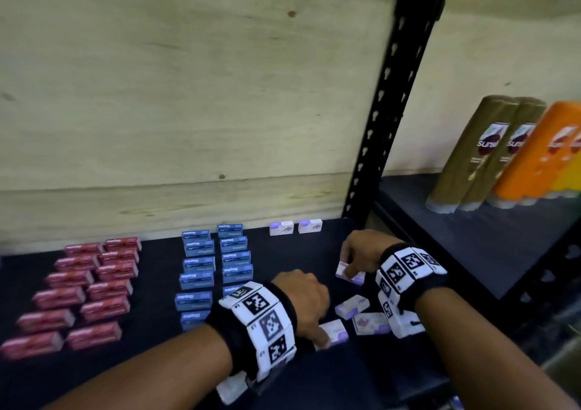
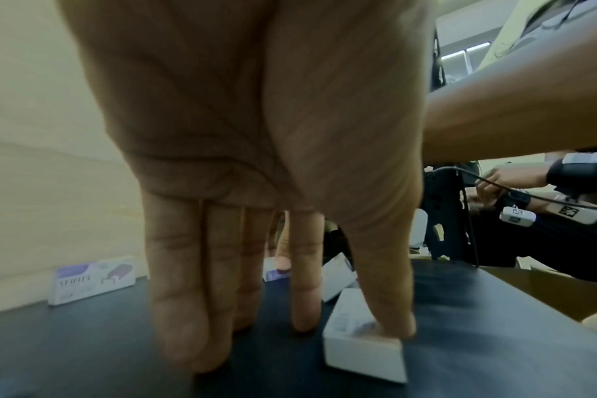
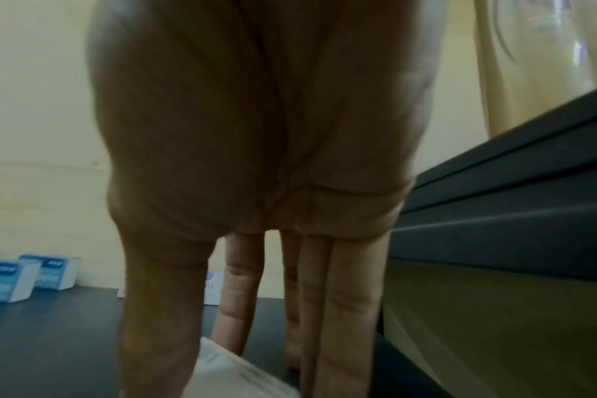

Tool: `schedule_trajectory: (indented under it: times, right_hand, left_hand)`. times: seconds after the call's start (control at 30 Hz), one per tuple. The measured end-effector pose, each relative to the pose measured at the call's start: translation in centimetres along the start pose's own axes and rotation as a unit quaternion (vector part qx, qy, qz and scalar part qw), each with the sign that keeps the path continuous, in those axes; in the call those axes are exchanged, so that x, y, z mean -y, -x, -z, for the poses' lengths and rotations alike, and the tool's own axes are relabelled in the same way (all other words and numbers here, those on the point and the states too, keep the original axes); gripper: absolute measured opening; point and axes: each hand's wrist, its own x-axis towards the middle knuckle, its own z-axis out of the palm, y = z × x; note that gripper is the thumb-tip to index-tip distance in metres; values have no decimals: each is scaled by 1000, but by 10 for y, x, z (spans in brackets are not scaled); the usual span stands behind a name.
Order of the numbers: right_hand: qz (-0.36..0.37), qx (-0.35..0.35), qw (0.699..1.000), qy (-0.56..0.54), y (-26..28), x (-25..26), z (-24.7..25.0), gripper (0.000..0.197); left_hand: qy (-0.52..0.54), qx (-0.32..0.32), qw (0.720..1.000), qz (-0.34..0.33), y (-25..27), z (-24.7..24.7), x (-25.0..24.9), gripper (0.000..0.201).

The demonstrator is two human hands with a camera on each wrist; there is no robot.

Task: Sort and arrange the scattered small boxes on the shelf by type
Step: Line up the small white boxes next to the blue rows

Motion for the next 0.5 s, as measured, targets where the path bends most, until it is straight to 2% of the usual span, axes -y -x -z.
schedule_trajectory:
  times: [0.13, 0.3, 0.5]
  right_hand:
    - [2, -3, 1000, -27, 4, -1, 1, 27]
    - [1, 9, 1000, -22, 11, -2, -3, 33]
    - [-1, 12, 999, -32, 10, -3, -3, 30]
  left_hand:
    - [26, 3, 1000, -10, 2, -2, -2, 36]
    - [15, 34, 999, -9, 3, 0, -5, 39]
    - [31, 22, 999, 1, 10, -2, -6, 37]
